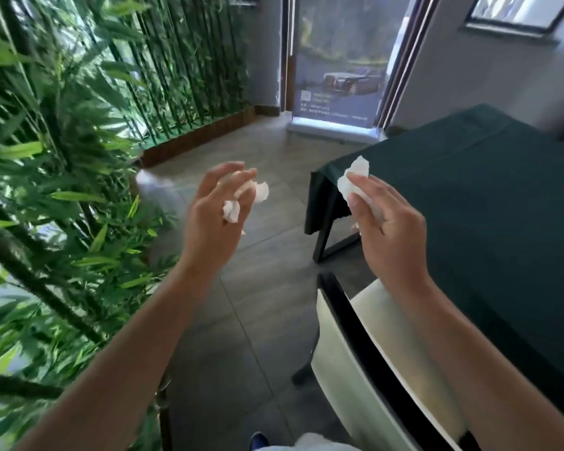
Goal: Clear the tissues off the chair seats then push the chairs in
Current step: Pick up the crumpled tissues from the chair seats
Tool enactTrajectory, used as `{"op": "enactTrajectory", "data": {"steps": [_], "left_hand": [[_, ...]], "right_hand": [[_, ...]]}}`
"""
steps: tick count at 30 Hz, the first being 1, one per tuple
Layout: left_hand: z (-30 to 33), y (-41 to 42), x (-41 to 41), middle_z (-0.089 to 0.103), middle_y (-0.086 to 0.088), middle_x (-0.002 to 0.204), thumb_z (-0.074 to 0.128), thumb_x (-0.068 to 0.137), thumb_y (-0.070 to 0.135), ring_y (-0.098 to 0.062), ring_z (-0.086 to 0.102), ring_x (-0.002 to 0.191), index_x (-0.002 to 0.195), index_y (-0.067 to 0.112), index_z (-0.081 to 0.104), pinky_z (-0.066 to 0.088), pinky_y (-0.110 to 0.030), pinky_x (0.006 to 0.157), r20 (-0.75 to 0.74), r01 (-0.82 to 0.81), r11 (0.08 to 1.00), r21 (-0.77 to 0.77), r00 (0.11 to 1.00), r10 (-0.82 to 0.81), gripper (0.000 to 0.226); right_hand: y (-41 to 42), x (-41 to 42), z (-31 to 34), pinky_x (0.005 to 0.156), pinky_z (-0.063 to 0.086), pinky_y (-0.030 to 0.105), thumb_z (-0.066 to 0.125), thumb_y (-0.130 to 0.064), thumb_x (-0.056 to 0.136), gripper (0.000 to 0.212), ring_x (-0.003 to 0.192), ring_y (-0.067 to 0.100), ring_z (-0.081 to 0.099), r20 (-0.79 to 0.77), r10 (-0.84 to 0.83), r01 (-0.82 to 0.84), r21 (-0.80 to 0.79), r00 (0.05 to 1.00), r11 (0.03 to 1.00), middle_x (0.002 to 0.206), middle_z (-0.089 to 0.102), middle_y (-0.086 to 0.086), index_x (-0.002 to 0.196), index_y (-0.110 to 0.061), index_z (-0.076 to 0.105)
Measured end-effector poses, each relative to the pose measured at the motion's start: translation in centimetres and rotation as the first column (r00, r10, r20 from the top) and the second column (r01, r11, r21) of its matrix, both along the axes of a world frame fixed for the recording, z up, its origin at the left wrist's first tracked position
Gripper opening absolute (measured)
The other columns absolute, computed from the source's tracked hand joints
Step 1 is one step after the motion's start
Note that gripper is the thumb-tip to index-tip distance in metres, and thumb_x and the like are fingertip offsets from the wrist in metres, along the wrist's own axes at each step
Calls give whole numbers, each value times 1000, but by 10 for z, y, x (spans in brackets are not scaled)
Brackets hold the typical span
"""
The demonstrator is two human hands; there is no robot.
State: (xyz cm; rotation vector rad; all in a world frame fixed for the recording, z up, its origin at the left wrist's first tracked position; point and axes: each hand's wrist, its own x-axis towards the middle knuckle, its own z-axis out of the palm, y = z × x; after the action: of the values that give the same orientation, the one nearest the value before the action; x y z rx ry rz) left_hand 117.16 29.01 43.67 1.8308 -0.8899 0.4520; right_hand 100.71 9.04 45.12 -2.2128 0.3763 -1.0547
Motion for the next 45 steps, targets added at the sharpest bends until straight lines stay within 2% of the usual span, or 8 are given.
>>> {"op": "enactTrajectory", "data": {"steps": [3,5,9,14,21,27,34,45], "left_hand": [[-7,-17,27,61,1,129,65,101,19,12,54,113,124,11,73,47,-12,94,-28,21,999,30,999,-20,25],[-7,-30,43,58,4,124,66,101,18,16,53,109,123,12,73,42,-6,91,-44,24,998,59,999,-22,25],[1,-50,80,60,-1,122,66,100,15,13,54,109,121,10,74,41,-6,92,-30,24,996,85,999,-22,22],[12,-75,127,62,-4,124,65,101,18,7,56,112,120,10,75,45,-11,95,-17,3,995,103,1000,-2,22],[-12,-138,206,63,-8,123,66,100,22,-10,62,112,117,9,75,49,-20,95,-12,141,980,138,990,-141,23],[-19,-179,287,63,-1,124,75,94,25,7,57,110,113,15,76,42,-7,93,-107,264,960,97,961,-253,21],[-11,-226,366,63,-1,124,76,93,29,1,59,111,115,14,75,45,-11,93,-130,356,933,54,929,-347,26],[-13,-345,491,63,1,121,78,91,26,0,60,110,113,13,76,46,-14,93,-100,385,920,77,921,-377,26]], "right_hand": [[-14,27,-2,108,47,21,54,-40,107,36,134,1,53,-50,-48,45,-62,998,997,145,62,-4,139,-27,64],[-24,46,-3,101,40,8,52,-41,107,40,130,-4,50,-70,-97,89,-111,993,990,153,54,-5,144,-29,59],[-47,88,-6,94,49,21,49,-35,109,39,127,1,56,-33,-113,107,-151,993,983,158,48,-7,145,-26,59],[-71,136,-9,91,59,27,51,-25,109,31,122,0,62,60,-52,59,-136,997,989,147,60,-7,135,-25,69],[-104,189,-30,89,43,6,56,-38,105,30,117,6,64,-27,-180,175,-118,983,977,148,60,-4,128,-29,73],[-126,252,-33,92,36,-2,57,-40,104,31,125,5,58,-105,-307,294,-121,946,948,147,60,-3,130,-30,71],[-153,315,-22,90,56,27,62,-39,103,33,117,9,67,-47,-383,373,-143,923,917,139,66,-5,130,-25,71],[-284,441,-33,94,51,24,60,-36,104,34,119,9,65,-32,-402,396,-116,915,911,133,69,-5,134,-23,68]]}}
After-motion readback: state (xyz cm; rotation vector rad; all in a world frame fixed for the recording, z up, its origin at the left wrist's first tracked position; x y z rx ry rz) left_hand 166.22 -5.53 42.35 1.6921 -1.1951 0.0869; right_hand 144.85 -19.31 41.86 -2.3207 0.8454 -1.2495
